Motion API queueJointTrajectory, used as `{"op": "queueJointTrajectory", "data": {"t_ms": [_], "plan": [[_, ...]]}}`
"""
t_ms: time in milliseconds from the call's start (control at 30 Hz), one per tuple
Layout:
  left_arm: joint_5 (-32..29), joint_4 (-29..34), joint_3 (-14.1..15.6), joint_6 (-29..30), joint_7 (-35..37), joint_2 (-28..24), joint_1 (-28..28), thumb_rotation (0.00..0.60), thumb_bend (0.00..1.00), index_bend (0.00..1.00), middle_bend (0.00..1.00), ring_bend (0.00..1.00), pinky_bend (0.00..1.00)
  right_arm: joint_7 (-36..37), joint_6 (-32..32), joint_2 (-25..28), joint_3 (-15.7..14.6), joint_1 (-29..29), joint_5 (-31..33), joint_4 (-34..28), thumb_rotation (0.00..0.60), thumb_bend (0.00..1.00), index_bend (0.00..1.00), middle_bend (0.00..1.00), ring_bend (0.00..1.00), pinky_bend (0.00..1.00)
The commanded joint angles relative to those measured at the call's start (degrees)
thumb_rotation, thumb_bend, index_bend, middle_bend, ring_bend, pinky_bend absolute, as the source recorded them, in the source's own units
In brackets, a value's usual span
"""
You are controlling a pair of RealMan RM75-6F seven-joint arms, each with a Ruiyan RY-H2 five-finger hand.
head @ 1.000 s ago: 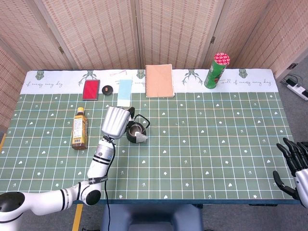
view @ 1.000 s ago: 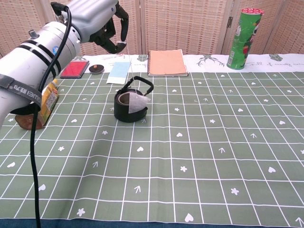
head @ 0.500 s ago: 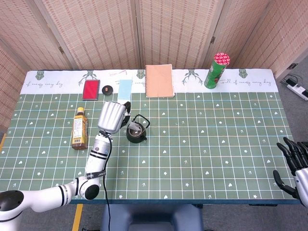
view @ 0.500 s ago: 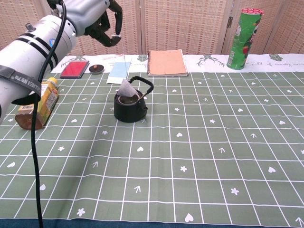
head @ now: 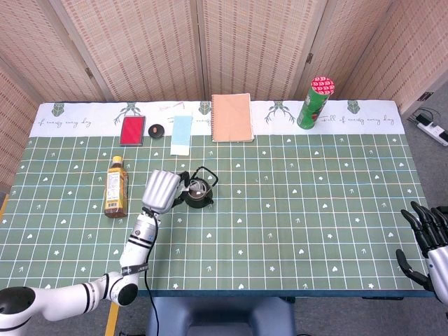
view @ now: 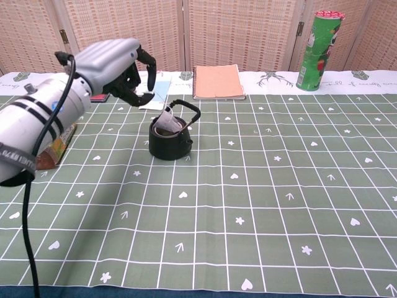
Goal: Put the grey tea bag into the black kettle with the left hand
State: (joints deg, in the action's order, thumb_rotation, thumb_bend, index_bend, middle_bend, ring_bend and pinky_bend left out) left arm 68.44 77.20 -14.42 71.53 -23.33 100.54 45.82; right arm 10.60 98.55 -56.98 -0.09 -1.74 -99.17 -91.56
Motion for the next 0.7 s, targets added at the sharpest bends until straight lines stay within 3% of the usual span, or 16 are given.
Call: {"op": "queueJointTrajectory", "data": {"t_ms": [33, 333, 700], "plan": [[4.0, 1.7, 4.2, 1.9, 3.9, -1.0, -3.4, 0.6, 0.46, 0.62, 1.0, 0.99, 0.96, -0.3, -0.1, -0.1, 0.0, 0.0, 0.0, -0.1, 0.6, 0.48, 0.0, 0.0, 0.0, 0.0], [9.4, 8.4, 11.0, 3.7, 2.9, -5.4, -8.4, 0.6, 0.46, 0.62, 1.0, 0.99, 0.96, -1.5, -0.8, -0.3, -0.1, 0.2, 0.1, -0.6, 0.6, 0.48, 0.0, 0.0, 0.0, 0.0], [10.5, 9.9, 13.3, 2.1, 1.3, -7.8, -11.4, 0.6, 0.46, 0.6, 1.0, 0.99, 0.96, -2.6, -1.5, -0.7, 0.0, 0.4, 0.4, -1.0, 0.6, 0.48, 0.0, 0.0, 0.0, 0.0]]}}
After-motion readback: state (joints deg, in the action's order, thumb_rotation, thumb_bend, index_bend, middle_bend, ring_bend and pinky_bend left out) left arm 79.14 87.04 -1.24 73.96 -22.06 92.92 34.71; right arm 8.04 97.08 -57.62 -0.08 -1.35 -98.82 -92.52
